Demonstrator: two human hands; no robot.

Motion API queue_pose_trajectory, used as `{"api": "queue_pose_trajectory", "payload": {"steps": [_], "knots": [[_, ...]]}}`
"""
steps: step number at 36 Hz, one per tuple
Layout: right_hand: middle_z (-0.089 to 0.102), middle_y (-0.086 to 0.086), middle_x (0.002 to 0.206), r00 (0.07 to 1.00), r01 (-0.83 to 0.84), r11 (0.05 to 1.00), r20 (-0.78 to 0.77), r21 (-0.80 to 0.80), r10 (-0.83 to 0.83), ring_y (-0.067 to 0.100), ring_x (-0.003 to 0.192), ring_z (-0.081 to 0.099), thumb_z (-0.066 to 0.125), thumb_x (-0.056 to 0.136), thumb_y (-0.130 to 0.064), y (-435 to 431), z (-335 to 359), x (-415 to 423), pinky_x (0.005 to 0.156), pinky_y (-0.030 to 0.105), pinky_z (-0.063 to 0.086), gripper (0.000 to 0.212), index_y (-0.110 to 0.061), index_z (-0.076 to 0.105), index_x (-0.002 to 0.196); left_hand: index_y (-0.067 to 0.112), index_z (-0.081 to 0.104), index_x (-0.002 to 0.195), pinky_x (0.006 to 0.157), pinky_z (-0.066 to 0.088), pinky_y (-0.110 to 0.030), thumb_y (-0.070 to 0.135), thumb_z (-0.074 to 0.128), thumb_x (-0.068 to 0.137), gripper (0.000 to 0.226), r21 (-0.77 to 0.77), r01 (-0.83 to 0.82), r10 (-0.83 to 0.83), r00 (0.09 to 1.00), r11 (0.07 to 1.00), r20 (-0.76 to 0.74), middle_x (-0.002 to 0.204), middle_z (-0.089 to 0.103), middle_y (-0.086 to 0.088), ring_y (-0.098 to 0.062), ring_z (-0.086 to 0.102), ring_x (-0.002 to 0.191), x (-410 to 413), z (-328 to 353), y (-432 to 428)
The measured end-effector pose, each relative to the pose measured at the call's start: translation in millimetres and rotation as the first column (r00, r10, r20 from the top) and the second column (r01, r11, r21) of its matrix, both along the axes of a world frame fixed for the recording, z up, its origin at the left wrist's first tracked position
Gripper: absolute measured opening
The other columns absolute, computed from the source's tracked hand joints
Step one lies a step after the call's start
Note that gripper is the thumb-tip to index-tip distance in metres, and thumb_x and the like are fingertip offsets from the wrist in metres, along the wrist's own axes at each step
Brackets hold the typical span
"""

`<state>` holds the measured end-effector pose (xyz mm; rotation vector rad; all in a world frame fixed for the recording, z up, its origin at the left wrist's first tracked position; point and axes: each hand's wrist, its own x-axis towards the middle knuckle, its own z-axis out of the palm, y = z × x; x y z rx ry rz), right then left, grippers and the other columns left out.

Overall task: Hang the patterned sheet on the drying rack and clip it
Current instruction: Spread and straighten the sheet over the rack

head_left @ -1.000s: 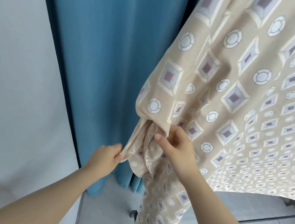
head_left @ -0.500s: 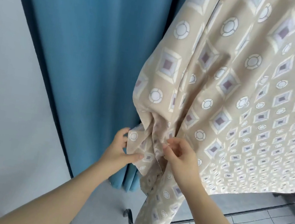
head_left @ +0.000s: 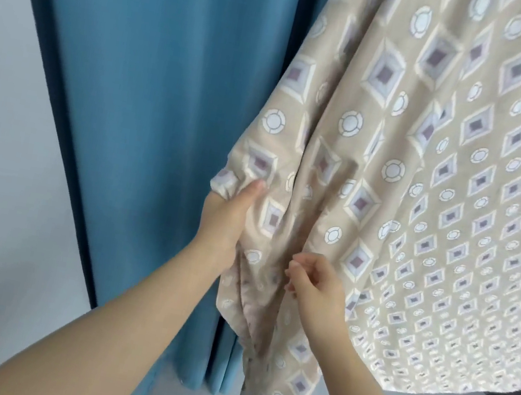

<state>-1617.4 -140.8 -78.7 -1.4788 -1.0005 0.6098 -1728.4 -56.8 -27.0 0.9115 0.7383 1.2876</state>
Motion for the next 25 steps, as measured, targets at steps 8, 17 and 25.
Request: {"api": "queue_pose_trajectory", "payload": {"steps": [8, 17, 25], "knots": [[0.064, -0.004, 0.073, 0.99, -0.134, 0.968, -0.016, 0.21, 0.14, 0.011, 0.065, 0.057, 0.055, 0.089, -0.014, 19.6, 66.9, -28.1, 0.069, 0.028, 0.048, 0.013, -0.025, 0.059, 0.084, 0.011, 0.061, 0.098, 0.073, 0.057, -0.032, -0.002, 0.06, 0.075, 0.026, 0.263, -0.104, 0.046, 0.975, 0.959, 0.217, 0.087, 0.07, -0.003, -0.018, 0.069, 0.083, -69.3, 51.1, -25.6], [0.063, 0.0, 0.073, 0.978, -0.203, 0.931, 0.011, 0.302, 0.209, 0.006, 0.058, 0.054, 0.055, 0.09, -0.013, 28.9, 117.3, -46.8, 0.056, 0.017, 0.045, 0.009, -0.018, 0.061, 0.089, 0.003, 0.063, 0.117, 0.069, 0.058, -0.044, 0.041, 0.049, 0.09, 0.049, 0.034, 0.157, -0.16, 0.943, 0.987, 0.291, 0.113, 0.066, -0.018, -0.029, 0.067, 0.094, -98.9, 131.9, 5.4], [0.062, -0.002, 0.074, 0.976, -0.218, 0.904, 0.073, 0.367, 0.206, 0.004, 0.059, 0.055, 0.055, 0.09, -0.015, 26.3, 151.5, -56.3, 0.063, 0.02, 0.045, 0.013, -0.026, 0.059, 0.084, 0.009, 0.069, 0.097, 0.076, 0.052, -0.042, 0.044, 0.058, 0.085, 0.038, 0.055, 0.155, -0.163, 0.961, 0.986, 0.225, 0.092, 0.073, -0.012, -0.027, 0.07, 0.081, -110.4, 165.9, -5.1]]}}
